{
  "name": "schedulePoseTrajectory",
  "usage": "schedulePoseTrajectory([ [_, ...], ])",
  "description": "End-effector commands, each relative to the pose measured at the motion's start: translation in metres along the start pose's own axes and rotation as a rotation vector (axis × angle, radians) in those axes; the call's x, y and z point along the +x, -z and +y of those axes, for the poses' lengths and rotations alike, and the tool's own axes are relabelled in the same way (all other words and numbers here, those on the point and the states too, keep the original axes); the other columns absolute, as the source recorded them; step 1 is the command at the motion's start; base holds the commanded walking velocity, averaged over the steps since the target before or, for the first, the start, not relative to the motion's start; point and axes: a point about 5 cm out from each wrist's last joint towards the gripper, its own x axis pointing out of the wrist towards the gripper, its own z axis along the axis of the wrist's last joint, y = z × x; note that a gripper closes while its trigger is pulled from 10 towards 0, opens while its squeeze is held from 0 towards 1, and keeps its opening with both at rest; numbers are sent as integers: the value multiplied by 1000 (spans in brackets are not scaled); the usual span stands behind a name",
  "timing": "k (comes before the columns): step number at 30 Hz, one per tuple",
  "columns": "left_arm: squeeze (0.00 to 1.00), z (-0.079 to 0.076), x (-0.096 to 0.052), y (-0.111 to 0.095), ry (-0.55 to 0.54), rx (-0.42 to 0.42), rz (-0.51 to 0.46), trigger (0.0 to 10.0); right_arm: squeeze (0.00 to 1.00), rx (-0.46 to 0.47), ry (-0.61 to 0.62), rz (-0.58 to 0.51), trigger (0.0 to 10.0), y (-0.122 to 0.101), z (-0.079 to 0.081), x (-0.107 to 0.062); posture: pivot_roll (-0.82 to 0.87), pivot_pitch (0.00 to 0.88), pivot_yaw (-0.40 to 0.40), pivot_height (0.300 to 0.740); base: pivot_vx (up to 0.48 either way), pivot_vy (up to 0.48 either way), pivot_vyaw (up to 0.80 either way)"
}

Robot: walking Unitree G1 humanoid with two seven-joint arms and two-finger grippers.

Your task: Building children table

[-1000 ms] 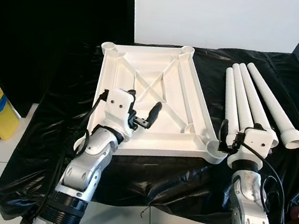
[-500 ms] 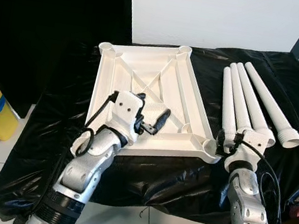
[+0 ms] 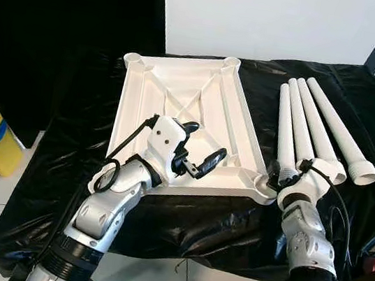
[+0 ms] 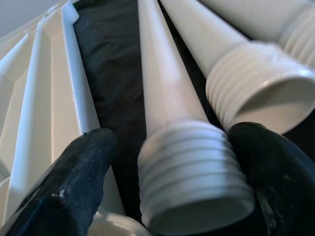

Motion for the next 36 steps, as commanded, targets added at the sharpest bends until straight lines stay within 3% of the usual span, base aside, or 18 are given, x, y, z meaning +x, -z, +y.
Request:
schedulePoseTrajectory([
  [1,0,0,-1,-2,-11,0,-4,10000,0,49,2,48,10000,7,3,-1,-50,0,10,740,0,0,0],
  [9,0,0,0,-3,-10,-1,-9,10000,0,85,10,114,10000,12,4,1,-53,0,9,740,0,0,0],
  [10,0,0,0,-4,-15,-1,-12,10000,0,102,6,137,4941,14,4,1,-53,0,7,740,0,0,0],
  [11,0,0,0,-4,-15,-1,-12,10000,0,102,6,137,4941,14,4,1,-53,0,7,740,0,0,0],
  [12,0,0,0,-4,-19,-1,-13,10000,0,112,6,141,0,14,4,2,-53,0,7,740,0,0,0],
  [15,0,1,1,-4,-27,-3,-14,10000,0,169,16,170,0,14,4,2,-53,0,6,740,0,0,0],
  [16,0,1,1,-5,-34,-6,-16,10000,0,231,13,184,0,12,5,2,-55,0,6,740,0,0,0],
  [21,0,2,1,-5,-42,-10,-19,10000,0,304,23,208,0,12,4,3,-56,0,5,740,0,0,0],
  [23,0,3,2,-7,-52,-19,-26,10000,0,259,-53,156,10000,4,9,3,-59,0,5,740,0,0,0],
  [24,0,3,2,-7,-52,-19,-26,10000,0,259,-53,156,10000,4,9,3,-59,0,5,740,0,0,0],
  [26,0,4,3,-7,-65,-27,-31,10000,0,120,-132,51,10000,-5,13,-1,-60,0,6,740,0,0,0],
  [27,0,4,3,-7,-65,-27,-31,10000,0,120,-132,51,10000,-5,13,-1,-60,0,6,740,0,0,0],
  [29,0,5,3,-7,-77,-29,-32,10000,0,-46,-191,-98,10000,-17,17,-6,-62,1,6,740,0,0,0],
  [36,0,6,3,-7,-91,-35,-34,10000,0,-142,-245,-236,10000,-29,22,-15,-64,3,5,740,0,0,0],
])
